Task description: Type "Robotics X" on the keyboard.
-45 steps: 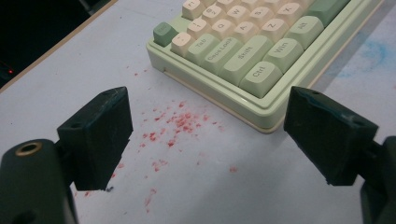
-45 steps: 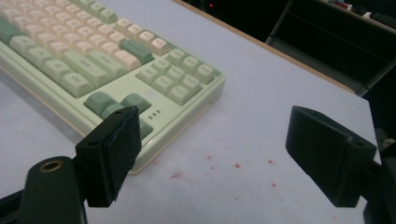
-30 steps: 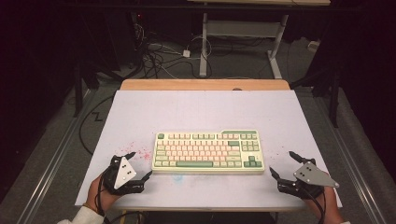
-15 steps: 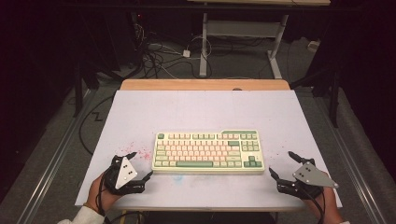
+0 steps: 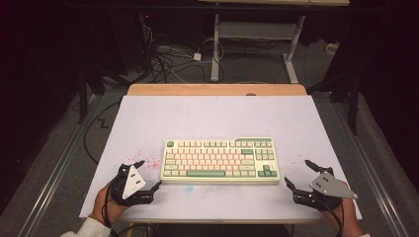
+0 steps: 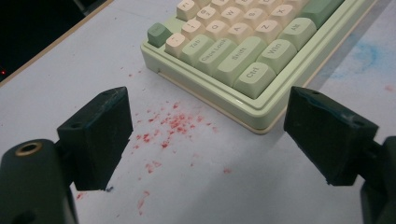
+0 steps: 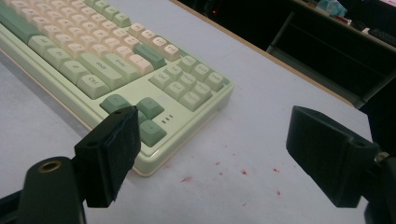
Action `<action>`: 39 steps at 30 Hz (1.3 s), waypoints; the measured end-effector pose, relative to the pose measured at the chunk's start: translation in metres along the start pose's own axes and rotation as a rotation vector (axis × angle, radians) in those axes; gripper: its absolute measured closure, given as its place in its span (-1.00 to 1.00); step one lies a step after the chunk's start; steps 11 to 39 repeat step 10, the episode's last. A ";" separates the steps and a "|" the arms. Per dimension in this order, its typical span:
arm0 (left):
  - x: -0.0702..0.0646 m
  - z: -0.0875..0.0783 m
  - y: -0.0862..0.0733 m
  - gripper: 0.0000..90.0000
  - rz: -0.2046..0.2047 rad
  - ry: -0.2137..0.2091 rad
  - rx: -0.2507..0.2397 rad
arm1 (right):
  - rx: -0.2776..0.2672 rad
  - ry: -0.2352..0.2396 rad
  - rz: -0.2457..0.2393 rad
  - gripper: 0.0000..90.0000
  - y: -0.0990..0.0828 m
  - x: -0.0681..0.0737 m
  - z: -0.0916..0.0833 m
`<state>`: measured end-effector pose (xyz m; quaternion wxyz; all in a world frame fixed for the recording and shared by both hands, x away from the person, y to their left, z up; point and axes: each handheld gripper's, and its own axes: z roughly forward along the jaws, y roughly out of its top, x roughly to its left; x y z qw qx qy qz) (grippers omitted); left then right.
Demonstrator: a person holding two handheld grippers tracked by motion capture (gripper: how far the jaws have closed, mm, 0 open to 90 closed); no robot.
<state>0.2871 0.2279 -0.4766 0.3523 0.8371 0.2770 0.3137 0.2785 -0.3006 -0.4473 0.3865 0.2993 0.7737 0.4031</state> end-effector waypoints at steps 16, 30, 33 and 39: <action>0.000 0.004 0.004 -0.66 0.009 0.000 0.005 | 0.001 -0.005 -0.006 -0.59 -0.001 -0.003 0.000; 0.000 0.004 0.004 -0.66 0.009 0.000 0.005 | 0.001 -0.005 -0.006 -0.59 -0.001 -0.003 0.000; 0.000 0.004 0.004 -0.66 0.009 0.000 0.005 | 0.001 -0.005 -0.006 -0.59 -0.001 -0.003 0.000; 0.000 0.004 0.004 -0.66 0.009 0.000 0.005 | 0.001 -0.005 -0.006 -0.59 -0.001 -0.003 0.000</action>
